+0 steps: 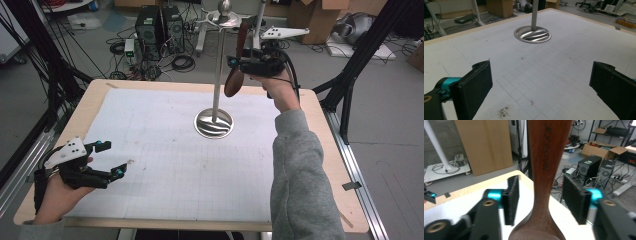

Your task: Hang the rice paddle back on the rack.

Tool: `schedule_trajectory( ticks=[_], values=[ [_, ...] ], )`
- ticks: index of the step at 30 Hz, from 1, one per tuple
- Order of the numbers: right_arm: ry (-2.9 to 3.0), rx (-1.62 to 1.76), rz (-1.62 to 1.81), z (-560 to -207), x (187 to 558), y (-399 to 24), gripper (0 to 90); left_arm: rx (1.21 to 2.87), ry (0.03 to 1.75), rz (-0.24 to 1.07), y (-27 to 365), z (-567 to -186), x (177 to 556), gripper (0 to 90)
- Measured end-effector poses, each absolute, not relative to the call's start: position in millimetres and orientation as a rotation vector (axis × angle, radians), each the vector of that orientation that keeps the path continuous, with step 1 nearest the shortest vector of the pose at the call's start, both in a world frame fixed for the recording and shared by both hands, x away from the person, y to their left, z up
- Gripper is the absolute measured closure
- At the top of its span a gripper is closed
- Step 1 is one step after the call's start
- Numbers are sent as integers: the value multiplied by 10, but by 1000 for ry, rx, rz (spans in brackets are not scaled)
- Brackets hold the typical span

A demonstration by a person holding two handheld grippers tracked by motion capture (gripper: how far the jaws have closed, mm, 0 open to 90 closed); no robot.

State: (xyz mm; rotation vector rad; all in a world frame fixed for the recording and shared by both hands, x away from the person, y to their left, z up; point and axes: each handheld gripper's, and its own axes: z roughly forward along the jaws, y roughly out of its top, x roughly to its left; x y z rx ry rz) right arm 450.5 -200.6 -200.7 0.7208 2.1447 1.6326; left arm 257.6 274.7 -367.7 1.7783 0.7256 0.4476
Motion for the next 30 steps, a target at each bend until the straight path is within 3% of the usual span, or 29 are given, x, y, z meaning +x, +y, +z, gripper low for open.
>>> schedule_trajectory(
  ticks=[6,13,15,30],
  values=[
    [2203,708,1596,-2036,4469,-2019,205,1772,708,444,2719,-3674,2594,50],
    [2159,742,1624,-2012,4398,-2106,92,1776,694,429,2690,-3674,2659,50],
    [2166,759,1650,-2011,4377,-2128,9,1777,683,422,2677,-3673,2680,50],
    [2208,760,1566,-2153,4198,-2285,0,1780,671,396,2549,-3668,2841,50]
  ],
)
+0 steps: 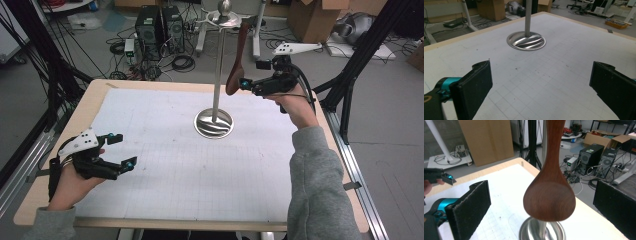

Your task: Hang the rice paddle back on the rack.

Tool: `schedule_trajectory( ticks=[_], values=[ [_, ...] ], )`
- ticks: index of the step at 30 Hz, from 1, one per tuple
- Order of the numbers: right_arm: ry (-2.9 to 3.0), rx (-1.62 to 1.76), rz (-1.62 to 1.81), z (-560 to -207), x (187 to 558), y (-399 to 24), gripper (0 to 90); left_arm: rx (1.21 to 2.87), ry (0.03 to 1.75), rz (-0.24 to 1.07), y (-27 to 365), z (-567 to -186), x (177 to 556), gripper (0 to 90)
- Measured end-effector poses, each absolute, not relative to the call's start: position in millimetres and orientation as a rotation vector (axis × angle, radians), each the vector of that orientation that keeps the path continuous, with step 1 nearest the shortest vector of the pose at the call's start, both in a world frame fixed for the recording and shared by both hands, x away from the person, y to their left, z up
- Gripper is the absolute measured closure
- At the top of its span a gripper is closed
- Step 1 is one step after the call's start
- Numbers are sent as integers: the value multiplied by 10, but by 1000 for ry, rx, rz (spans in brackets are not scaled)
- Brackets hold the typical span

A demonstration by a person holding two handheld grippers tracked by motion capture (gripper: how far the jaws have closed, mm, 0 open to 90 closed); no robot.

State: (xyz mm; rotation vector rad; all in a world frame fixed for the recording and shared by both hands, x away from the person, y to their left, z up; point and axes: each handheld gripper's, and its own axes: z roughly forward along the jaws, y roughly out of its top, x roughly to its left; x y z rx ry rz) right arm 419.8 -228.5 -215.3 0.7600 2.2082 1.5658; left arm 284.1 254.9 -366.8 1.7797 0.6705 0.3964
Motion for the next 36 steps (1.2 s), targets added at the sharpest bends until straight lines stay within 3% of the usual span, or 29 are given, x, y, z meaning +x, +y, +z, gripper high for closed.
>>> schedule_trajectory(
  ticks=[36],
  values=[
    [2221,760,1549,-2601,3854,-2677,0,1785,659,363,2366,-3708,3029,50]
  ],
)
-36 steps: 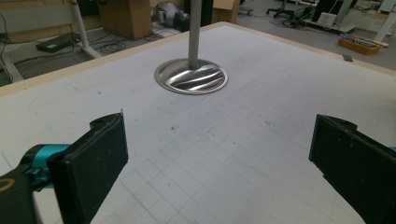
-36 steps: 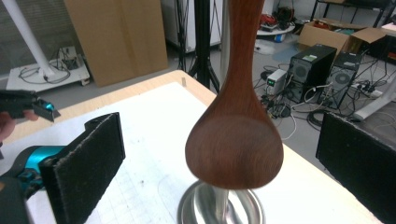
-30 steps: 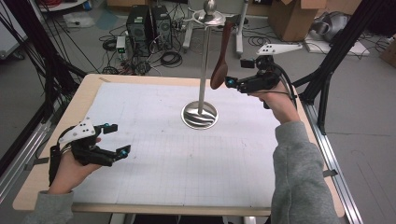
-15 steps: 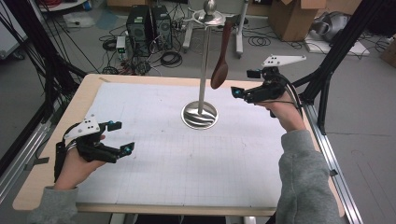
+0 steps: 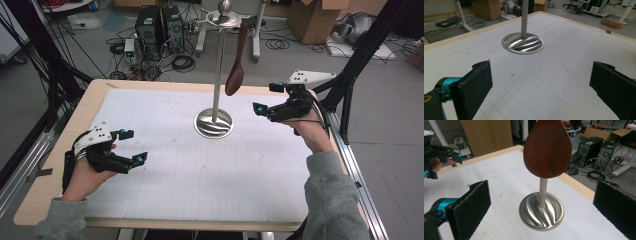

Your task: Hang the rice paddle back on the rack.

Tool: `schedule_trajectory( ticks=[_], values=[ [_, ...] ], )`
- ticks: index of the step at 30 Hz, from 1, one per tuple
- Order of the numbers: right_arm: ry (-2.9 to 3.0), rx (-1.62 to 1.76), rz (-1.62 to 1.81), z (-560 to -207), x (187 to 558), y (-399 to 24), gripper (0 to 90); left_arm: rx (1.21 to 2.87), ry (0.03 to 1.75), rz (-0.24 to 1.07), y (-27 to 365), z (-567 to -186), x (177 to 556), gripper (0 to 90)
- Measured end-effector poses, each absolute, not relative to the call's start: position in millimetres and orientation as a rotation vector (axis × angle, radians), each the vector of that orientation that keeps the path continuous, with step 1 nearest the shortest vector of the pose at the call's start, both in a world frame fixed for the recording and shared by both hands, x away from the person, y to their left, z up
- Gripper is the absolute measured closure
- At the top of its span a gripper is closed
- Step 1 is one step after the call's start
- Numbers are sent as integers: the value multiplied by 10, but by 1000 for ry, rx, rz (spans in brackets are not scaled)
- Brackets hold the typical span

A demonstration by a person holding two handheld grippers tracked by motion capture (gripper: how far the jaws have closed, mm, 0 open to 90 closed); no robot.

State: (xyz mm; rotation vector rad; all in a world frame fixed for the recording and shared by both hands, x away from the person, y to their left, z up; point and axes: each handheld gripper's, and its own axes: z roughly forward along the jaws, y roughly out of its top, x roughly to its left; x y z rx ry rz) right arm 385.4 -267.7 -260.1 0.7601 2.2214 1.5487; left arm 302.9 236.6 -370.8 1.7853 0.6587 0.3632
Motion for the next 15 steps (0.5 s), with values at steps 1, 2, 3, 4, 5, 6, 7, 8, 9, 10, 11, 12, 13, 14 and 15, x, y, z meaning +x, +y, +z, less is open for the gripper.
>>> schedule_trajectory(
  ticks=[1,2,3,4,5,6,7,8,9,10,11,12,13,14,15],
  values=[
    [2216,764,1562,-2624,3842,-2676,0,1786,658,358,2368,-3705,3030,50],
    [2209,761,1568,-2638,3841,-2674,0,1775,653,343,2371,-3704,3035,50],
    [2221,764,1559,-2667,3839,-2665,0,1771,651,343,2375,-3703,3039,49],
    [2227,760,1550,-2694,3834,-2658,0,1771,654,349,2375,-3703,3042,50],
    [2220,762,1558,-2722,3832,-2653,0,1773,655,346,2376,-3702,3045,50],
    [2221,768,1561,-2747,3831,-2648,0,1771,655,345,2376,-3703,3047,50],
    [2222,765,1553,-2773,3827,-2640,0,1771,651,346,2377,-3700,3050,50],
    [2223,766,1540,-2806,3825,-2632,0,1770,652,344,2376,-3698,3052,50],
    [2229,774,1536,-2823,3821,-2629,0,1771,651,345,2376,-3697,3053,50],
    [2231,770,1539,-2849,3818,-2627,0,1771,650,345,2377,-3697,3056,50],
    [2227,767,1542,-2874,3817,-2629,0,1771,652,345,2380,-3698,3059,50],
    [2225,773,1540,-2899,3809,-2631,0,1769,654,345,2382,-3700,3063,50],
    [2224,776,1538,-2914,3804,-2633,0,1770,656,346,2387,-3704,3068,50],
    [2223,778,1541,-2937,3797,-2640,0,1768,660,346,2389,-3706,3070,50],
    [2218,783,1542,-2948,3792,-2646,0,1766,661,345,2391,-3709,3073,50]
  ],
)
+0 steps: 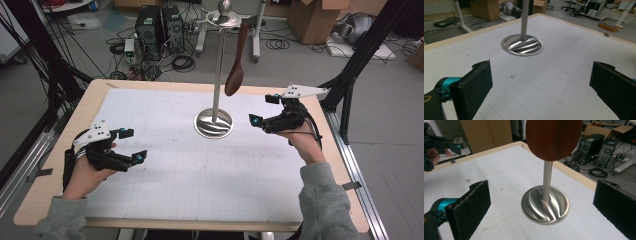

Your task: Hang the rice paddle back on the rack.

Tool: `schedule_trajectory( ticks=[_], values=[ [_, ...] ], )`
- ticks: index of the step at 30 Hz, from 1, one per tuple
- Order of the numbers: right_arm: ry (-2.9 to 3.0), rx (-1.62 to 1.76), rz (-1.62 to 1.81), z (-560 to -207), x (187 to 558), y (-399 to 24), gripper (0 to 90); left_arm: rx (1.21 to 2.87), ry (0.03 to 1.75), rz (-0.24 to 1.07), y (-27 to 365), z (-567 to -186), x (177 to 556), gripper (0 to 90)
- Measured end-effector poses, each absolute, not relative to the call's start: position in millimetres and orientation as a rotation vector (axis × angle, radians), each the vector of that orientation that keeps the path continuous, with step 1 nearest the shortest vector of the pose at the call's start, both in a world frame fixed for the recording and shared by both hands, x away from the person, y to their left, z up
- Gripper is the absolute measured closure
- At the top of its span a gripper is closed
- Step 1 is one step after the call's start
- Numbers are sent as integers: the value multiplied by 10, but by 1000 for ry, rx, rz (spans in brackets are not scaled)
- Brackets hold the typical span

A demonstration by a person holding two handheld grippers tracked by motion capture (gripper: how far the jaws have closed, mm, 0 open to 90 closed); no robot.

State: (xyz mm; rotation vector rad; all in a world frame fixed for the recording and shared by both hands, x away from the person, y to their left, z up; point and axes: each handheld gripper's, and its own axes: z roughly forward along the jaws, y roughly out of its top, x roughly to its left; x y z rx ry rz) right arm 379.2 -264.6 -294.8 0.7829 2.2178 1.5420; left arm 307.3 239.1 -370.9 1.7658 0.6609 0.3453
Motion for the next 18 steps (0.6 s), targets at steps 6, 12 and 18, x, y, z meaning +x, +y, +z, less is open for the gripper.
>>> schedule_trajectory(
  ticks=[6,12,18],
  values=[
    [2180,806,1586,-3026,3732,-2703,0,1773,667,346,2402,-3722,3091,50],
    [2144,829,1553,-3145,3712,-2738,0,1766,670,352,2417,-3723,3097,50],
    [2089,879,1559,-3211,3657,-2825,0,1756,679,370,2440,-3724,3100,49]
  ],
)
